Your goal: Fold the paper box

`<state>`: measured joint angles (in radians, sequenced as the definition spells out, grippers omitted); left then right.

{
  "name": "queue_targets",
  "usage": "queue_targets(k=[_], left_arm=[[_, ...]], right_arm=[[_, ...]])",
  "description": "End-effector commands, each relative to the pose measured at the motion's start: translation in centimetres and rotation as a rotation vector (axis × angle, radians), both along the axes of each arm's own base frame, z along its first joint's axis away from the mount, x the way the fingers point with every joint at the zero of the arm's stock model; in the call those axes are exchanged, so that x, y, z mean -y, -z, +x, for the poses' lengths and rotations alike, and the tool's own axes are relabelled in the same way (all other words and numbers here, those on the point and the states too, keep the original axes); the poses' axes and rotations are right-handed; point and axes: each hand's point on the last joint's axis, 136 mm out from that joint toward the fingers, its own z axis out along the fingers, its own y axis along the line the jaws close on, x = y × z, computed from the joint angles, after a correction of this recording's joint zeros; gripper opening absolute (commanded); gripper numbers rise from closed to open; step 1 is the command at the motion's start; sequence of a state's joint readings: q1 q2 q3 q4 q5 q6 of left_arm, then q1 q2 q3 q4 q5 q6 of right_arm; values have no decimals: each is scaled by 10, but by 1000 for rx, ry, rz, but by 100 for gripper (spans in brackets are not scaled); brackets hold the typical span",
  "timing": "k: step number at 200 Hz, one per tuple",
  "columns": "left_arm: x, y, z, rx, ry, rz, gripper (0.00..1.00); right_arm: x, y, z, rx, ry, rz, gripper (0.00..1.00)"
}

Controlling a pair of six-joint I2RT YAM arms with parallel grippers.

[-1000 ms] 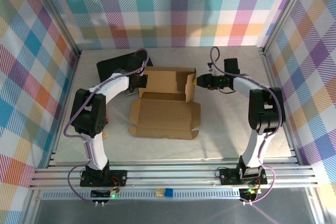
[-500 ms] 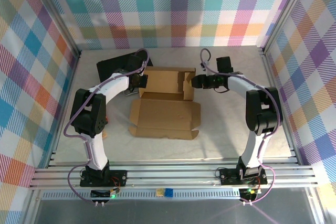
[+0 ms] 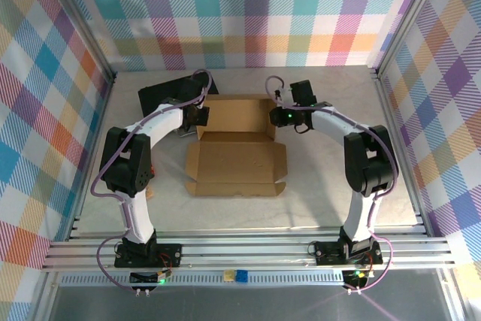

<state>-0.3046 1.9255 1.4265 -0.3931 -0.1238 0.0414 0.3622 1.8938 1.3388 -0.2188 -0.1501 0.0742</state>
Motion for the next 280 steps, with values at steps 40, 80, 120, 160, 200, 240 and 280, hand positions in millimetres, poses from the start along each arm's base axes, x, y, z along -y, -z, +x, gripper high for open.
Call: queue_targets(k=[40,80,120,160,200,240,280], left_arm=[[3,-2,3,-16,-11,4,0],[4,0,-1,-24,2,8,0],[5,-1,1,-27,9,11,0],[5,-1,3,-39,1,13,0],[-2,-8,2,-72,-80,52,0],[-3,-16,-10,-89,-182,162,0],[3,-14,-20,-105,-237,186,0]], right_arm=[[-5,7,9,25,182,-224,0],[-11,13,19,17,191,-226,19],[-14,18,35,17,208,-260,17],[-5,19,43,16,261,-314,0],[25,12,37,-41,396,-443,0],[52,13,19,-146,533,-562,0],[59,8,11,-153,553,-586,0]])
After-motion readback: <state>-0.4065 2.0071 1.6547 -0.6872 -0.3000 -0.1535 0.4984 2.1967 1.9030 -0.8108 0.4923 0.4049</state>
